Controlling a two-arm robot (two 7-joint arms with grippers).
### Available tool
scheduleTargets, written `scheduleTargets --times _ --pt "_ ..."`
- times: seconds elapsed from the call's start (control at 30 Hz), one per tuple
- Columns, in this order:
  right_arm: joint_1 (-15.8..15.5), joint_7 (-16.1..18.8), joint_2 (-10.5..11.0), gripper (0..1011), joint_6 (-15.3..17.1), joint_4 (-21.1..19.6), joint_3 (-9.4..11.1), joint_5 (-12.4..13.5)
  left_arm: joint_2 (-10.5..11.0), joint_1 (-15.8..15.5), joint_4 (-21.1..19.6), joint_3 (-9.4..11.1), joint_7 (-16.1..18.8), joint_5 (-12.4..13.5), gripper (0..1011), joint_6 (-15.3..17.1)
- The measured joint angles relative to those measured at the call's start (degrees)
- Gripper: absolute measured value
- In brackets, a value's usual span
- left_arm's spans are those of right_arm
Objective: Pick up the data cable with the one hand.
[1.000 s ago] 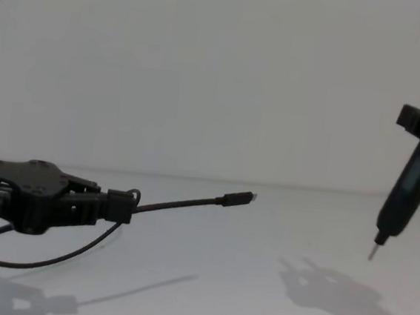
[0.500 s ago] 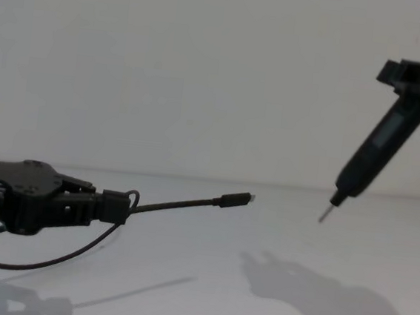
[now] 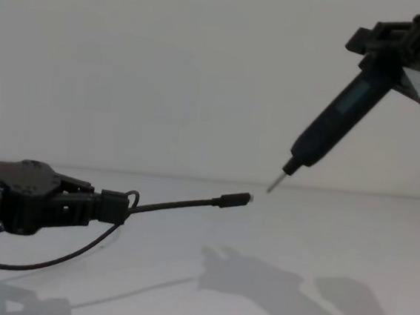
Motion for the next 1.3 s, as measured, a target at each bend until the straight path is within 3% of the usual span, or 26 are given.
scheduleTargets --times 0.4,0.87,1.3 --pt "0.78 1.9 -0.33 251 -0.04 1.11 -1.35 1.94 0.06 0.05 -0.07 -0.03 -0.06 -0.07 42 -0.01" --pt "1.12 6.34 -0.56 251 -7.33 3.91 -2.49 0.65 0.09 0.07 -0.07 -0.02 -0.06 -0.08 42 -0.01" --pt "1.58 8.24 -0.5 251 -10.77 6.98 -3.18 0.3 0.09 0.08 -0.07 -0.02 -0.05 -0.07 42 -0.01"
